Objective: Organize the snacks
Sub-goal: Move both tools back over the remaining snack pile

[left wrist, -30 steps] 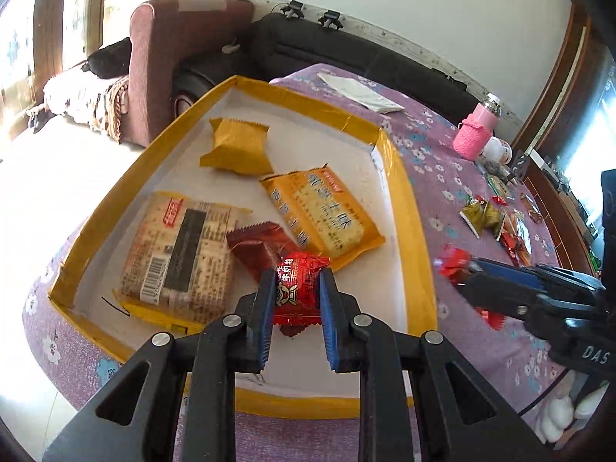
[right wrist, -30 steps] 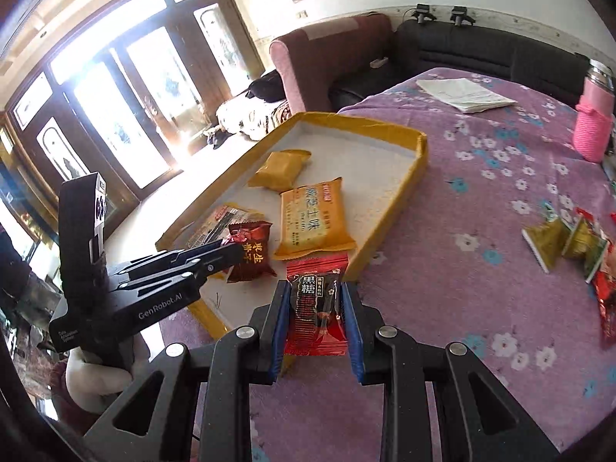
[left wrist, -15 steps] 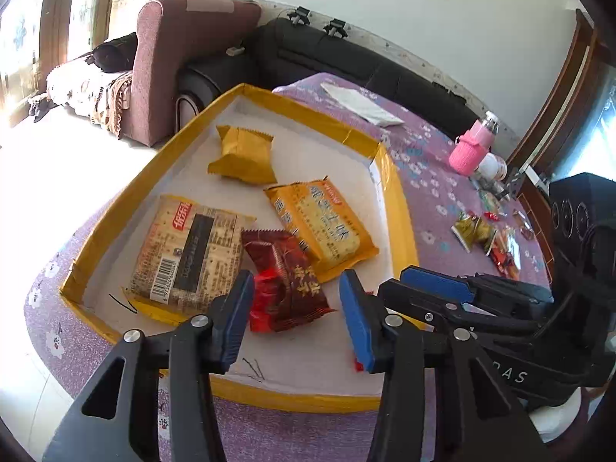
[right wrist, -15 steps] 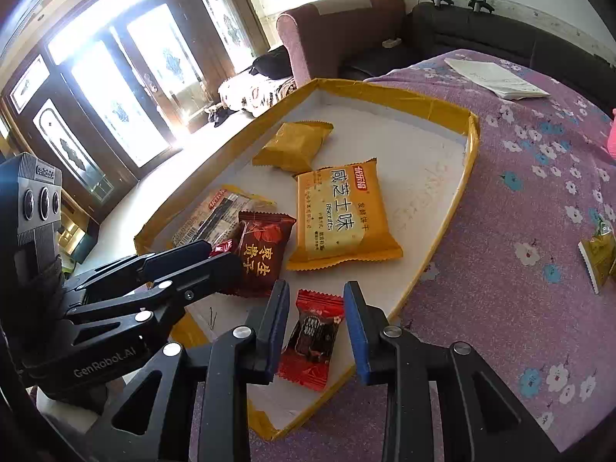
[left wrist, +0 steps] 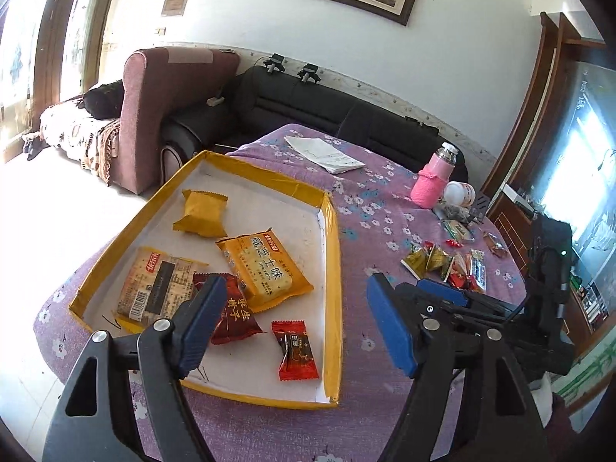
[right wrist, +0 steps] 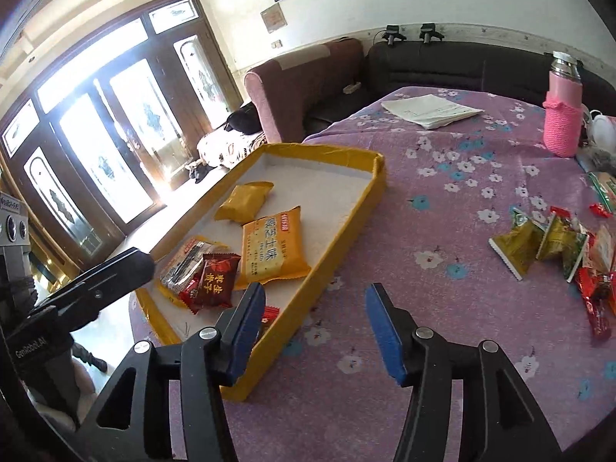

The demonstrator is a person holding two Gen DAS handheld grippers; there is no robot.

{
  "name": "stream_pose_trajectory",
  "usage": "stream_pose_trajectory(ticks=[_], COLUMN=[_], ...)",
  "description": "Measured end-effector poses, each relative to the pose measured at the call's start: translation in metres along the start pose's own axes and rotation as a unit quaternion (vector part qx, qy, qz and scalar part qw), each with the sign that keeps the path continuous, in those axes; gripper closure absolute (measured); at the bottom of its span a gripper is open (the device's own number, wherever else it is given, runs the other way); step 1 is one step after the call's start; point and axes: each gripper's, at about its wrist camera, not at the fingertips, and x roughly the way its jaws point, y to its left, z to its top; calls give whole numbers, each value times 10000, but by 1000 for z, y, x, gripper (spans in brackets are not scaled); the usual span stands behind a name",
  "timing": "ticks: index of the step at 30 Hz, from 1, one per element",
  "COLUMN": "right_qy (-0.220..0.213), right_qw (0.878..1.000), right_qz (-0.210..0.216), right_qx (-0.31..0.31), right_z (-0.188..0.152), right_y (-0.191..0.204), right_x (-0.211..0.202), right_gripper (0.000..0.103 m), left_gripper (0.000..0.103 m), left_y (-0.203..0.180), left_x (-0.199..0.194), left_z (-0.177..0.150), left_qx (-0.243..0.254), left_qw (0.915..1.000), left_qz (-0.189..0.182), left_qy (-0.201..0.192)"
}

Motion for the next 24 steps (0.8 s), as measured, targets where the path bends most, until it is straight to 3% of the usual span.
stream_pose_trajectory(ticks=[5, 8, 12, 24], right_qy=[-786, -876, -847, -1120], right_qw=[9956, 9926, 9907, 9823], right_qz=[-484, -486, -560, -1160], right_qx=[179, 686, 903, 956], right_z=[-9, -13, -18, -22], right_y=[-46, -74, -87, -97], right_x=[-21, -23, -16, -32], right_gripper=[45, 44, 44, 44], left_gripper=[28, 28, 28, 28], left_y=[-5, -3, 3, -2], left_x=[-52, -81, -106, -140], left_z=[6, 8, 11, 4], left_qx=[-5, 14, -4, -42], left_qw=[9983, 9958, 9921, 9898], left_qz=[367, 554, 802, 580], left_qy=[-458, -729, -968, -1299])
